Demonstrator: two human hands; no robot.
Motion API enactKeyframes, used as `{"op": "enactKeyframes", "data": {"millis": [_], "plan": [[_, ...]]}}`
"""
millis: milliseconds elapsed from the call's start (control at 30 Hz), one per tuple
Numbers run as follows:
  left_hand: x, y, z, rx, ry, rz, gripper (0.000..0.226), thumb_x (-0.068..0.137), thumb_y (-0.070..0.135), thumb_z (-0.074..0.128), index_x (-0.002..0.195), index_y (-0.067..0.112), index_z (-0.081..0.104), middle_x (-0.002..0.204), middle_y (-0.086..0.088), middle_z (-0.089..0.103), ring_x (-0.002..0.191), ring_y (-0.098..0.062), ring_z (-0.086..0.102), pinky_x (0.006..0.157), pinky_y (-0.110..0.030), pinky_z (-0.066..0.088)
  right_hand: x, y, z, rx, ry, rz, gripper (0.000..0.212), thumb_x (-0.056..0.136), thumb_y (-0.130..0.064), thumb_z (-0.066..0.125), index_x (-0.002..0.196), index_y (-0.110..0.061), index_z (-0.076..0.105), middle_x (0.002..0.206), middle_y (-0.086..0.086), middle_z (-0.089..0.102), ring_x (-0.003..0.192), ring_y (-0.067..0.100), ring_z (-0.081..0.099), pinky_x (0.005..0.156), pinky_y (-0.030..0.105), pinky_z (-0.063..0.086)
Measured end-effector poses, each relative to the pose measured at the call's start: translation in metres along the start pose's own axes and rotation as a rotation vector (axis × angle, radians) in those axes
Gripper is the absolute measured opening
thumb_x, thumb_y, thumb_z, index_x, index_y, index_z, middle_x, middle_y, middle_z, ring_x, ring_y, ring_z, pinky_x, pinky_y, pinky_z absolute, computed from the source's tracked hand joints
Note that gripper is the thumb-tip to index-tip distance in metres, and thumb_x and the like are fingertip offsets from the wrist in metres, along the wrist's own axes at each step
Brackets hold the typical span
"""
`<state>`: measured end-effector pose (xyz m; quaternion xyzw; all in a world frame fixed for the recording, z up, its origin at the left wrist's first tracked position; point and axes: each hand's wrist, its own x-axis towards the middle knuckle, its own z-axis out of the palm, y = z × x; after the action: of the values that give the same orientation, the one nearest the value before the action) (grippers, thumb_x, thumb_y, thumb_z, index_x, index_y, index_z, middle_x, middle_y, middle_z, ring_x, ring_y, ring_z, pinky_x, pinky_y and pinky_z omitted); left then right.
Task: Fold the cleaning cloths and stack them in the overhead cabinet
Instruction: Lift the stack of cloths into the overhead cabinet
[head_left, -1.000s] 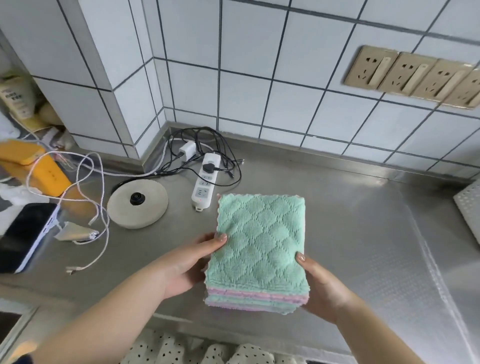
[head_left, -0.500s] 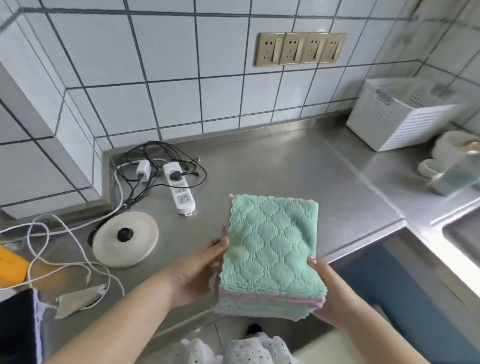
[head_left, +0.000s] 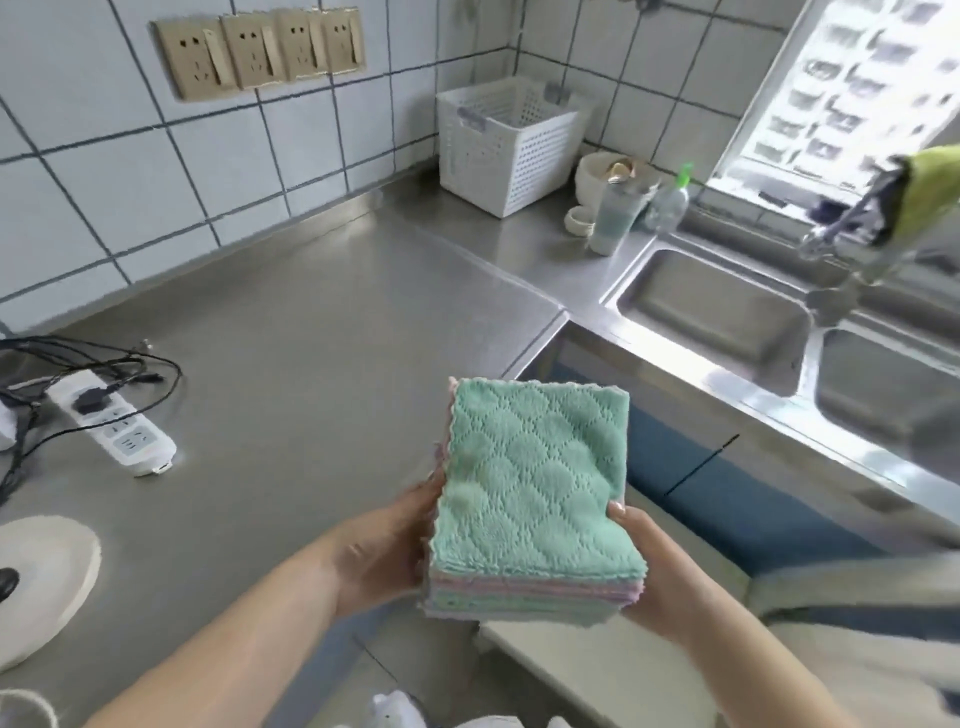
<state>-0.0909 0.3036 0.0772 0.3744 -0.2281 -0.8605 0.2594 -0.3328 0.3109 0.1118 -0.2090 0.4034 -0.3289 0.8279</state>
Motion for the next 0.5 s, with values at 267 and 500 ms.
{"op": "enactKeyframes", "data": {"millis": [267, 500], "plan": [[0.061, -0.041, 0.105, 0.220, -0.226, -0.260, 0.061, 0.084, 0.064, 0.040, 0.130, 0.026, 0.050, 0.141, 0.001, 0.049, 0.124, -0.018, 0.052, 0.103, -0.042, 0.042, -0.115, 0.017, -0.095, 0.149, 0.157, -0.172, 0.120, 0.038, -0.030, 0.094, 0.141, -0.013, 0.035, 0.112, 0.014, 0.069, 0.093, 0.029, 0.070, 0.067, 0.035, 0.058], [0.092, -0.116, 0.235, 0.460, -0.493, -0.321, 0.072, 0.062, 0.070, 0.065, 0.124, 0.033, 0.059, 0.133, 0.005, 0.057, 0.124, -0.014, 0.053, 0.093, -0.031, 0.050, -0.253, 0.059, -0.175, 0.294, 0.230, -0.341, 0.097, 0.054, -0.032, 0.090, 0.136, -0.009, 0.044, 0.128, 0.017, 0.059, 0.110, 0.032, 0.062, 0.079, 0.038, 0.056]]}}
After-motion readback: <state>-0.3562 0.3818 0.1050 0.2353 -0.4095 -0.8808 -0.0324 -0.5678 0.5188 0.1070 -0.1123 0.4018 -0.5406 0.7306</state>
